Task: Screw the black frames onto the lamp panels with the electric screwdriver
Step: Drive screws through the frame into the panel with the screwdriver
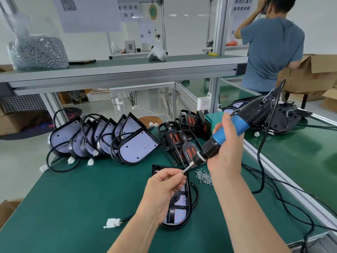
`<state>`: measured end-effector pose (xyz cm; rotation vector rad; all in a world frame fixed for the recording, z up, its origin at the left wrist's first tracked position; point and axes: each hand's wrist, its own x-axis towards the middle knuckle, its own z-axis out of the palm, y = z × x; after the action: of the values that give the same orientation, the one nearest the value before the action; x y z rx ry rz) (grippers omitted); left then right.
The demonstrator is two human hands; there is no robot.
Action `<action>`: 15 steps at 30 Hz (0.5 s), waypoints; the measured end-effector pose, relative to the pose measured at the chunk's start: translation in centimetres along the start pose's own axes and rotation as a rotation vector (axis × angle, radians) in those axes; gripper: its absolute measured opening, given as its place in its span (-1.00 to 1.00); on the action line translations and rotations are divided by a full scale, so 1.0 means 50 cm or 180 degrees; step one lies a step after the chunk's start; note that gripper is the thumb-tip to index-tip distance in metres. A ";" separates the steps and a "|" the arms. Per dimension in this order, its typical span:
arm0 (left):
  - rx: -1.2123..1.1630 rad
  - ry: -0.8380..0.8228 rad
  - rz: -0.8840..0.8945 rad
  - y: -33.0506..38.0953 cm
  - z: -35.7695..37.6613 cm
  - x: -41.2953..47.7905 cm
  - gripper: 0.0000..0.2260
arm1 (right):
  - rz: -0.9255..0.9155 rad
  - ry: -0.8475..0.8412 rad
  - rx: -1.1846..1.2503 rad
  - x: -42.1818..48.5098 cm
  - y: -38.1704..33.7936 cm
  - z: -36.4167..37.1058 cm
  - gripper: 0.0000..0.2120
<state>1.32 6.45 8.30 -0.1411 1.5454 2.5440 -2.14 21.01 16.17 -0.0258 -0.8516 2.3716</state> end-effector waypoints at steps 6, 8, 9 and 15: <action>-0.0191 0.0064 0.0040 0.001 0.006 0.001 -0.94 | -0.0102 0.0207 -0.0023 -0.002 -0.003 0.006 -0.85; -0.0196 0.0052 -0.0002 0.001 0.004 0.001 -0.94 | -0.0068 0.0223 0.0027 0.000 -0.005 0.005 -0.82; -0.0192 0.0045 -0.0015 0.001 0.004 0.001 -0.94 | -0.0066 0.0221 0.0027 0.001 -0.004 0.005 -0.82; -0.0331 0.0069 -0.0078 -0.008 0.011 0.000 -0.80 | -0.0126 0.0150 -0.0066 -0.007 0.001 0.005 -0.85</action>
<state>1.41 7.13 8.21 -0.1998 1.4098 2.6126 -1.95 20.66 16.26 -0.0723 -0.8468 2.3162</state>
